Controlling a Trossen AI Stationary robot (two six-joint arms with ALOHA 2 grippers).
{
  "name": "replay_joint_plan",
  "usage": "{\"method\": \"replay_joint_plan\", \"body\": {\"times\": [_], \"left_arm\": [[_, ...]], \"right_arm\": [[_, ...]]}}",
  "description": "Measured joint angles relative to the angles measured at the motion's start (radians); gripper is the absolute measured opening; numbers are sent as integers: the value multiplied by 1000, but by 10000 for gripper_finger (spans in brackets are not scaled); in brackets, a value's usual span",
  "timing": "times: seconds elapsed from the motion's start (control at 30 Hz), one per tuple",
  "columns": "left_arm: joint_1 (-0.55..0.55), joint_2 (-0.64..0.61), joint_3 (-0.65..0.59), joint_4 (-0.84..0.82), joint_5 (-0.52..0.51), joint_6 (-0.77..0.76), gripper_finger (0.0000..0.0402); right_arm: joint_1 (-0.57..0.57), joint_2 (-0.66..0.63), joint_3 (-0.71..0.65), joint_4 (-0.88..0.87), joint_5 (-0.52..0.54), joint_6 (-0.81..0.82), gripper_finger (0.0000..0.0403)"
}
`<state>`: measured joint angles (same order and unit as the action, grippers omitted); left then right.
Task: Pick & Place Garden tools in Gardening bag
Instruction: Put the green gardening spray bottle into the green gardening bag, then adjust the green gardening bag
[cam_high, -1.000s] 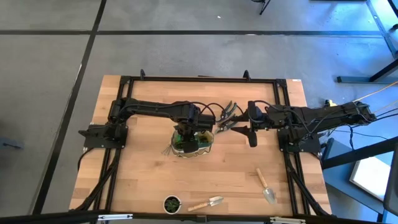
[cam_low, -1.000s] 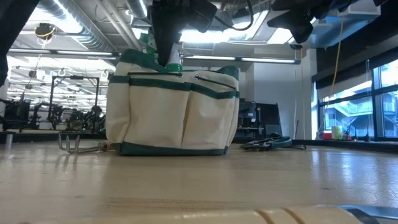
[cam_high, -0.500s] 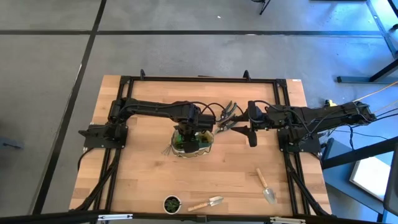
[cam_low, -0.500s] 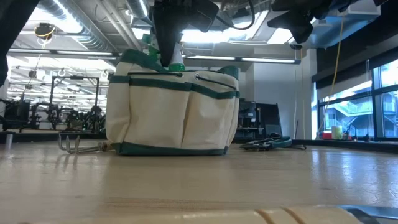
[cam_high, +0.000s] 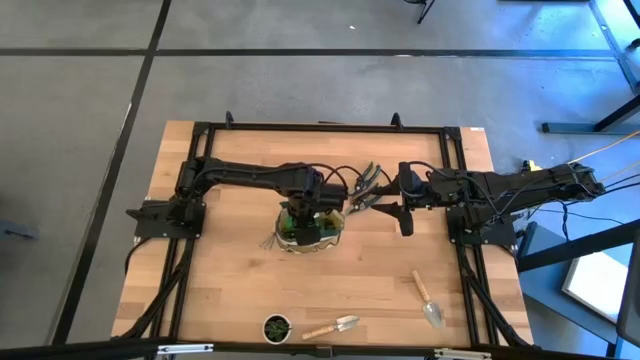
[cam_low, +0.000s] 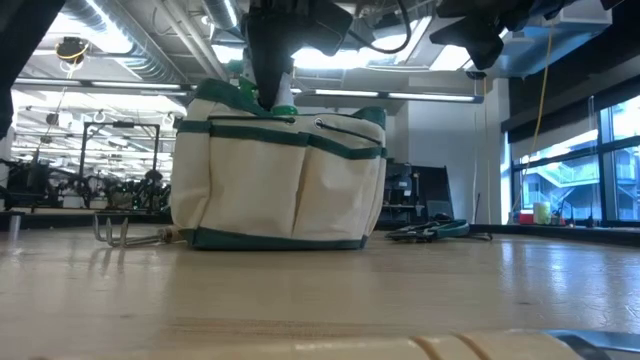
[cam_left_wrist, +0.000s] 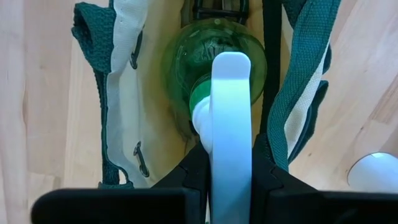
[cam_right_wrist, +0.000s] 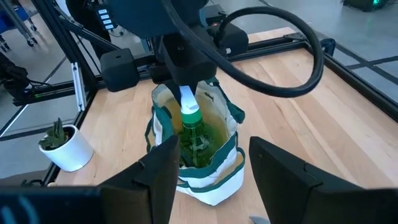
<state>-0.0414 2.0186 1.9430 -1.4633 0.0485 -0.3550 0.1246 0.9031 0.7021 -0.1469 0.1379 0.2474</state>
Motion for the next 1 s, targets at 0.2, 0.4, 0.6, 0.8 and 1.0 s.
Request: {"method": "replay_joint_plan", "body": {"times": [0.2, 0.4, 0.6, 0.8, 1.0], "left_arm": [[0, 6, -3, 2, -10, -4, 104], [0, 5, -4, 2, -31, -14, 174], [0, 5, -3, -17, 5, -26, 205], [0, 5, 29, -69, 20, -34, 209], [0, 2, 163, -82, -3, -46, 209]], "right_arm": [[0, 0, 0, 0, 0, 0, 195], [0, 0, 0, 0, 0, 0, 195], [0, 0, 0, -4, 0, 0, 195], [0, 0, 0, -4, 0, 0, 195], [0, 0, 0, -4, 0, 0, 195]]}}
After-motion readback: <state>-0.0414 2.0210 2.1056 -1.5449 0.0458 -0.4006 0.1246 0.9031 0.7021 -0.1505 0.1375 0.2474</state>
